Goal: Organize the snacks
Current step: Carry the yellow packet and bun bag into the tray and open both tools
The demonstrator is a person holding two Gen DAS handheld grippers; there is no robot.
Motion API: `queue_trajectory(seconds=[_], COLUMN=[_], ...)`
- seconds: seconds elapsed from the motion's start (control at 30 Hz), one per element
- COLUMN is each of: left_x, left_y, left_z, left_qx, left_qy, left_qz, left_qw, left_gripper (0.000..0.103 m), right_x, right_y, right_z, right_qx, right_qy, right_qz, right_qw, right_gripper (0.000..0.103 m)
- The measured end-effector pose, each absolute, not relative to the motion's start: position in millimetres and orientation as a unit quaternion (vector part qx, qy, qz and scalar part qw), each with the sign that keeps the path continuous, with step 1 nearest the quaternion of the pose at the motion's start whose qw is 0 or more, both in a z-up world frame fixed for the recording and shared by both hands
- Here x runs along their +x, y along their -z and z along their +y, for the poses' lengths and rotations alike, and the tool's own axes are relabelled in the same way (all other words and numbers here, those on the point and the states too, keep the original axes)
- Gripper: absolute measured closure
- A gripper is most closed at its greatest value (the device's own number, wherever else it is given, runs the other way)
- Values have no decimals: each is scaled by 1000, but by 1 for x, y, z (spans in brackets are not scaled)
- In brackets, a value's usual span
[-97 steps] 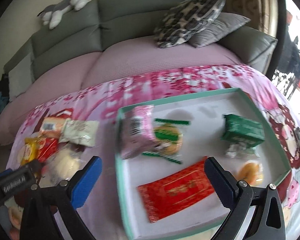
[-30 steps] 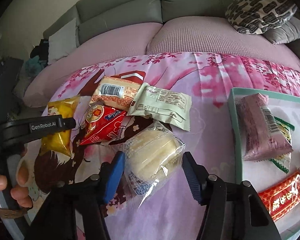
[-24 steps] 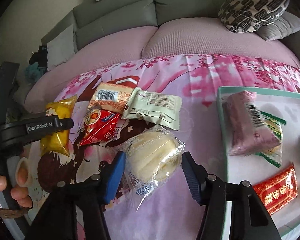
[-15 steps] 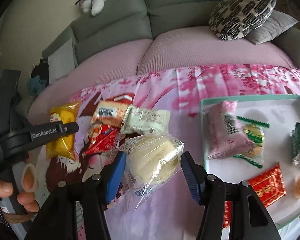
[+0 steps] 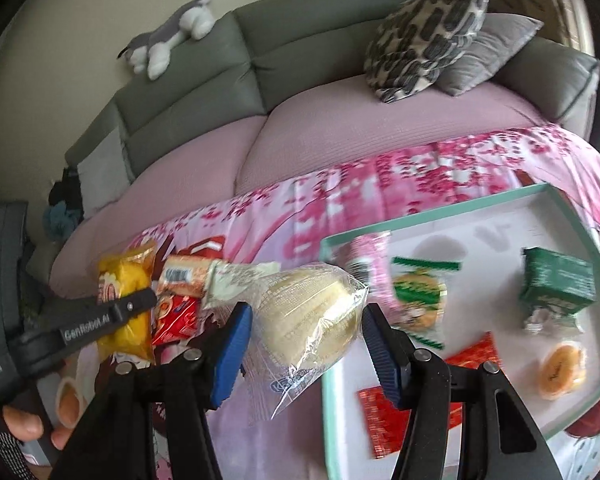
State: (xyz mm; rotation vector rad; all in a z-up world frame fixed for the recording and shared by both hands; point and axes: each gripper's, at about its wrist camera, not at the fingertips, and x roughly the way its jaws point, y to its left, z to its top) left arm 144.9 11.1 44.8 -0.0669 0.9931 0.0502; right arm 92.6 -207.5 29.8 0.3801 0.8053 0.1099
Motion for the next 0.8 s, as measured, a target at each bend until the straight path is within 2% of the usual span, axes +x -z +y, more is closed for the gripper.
queue_trajectory(seconds=[0.5, 0.8], left_x=[141, 149], left_y=[-40, -42], left_z=[-88, -157], left_qx=[27, 58], left_qy=[69, 133], left_qz=[486, 479], left_qw=[871, 866], left_gripper=[59, 59], right_x=[70, 69], right_y=[-25, -22], right_z=[-329, -345], right_qx=[254, 253], right_qy=[81, 99], right_qz=[357, 350], right_qw=[895, 896], right_gripper=[43, 43])
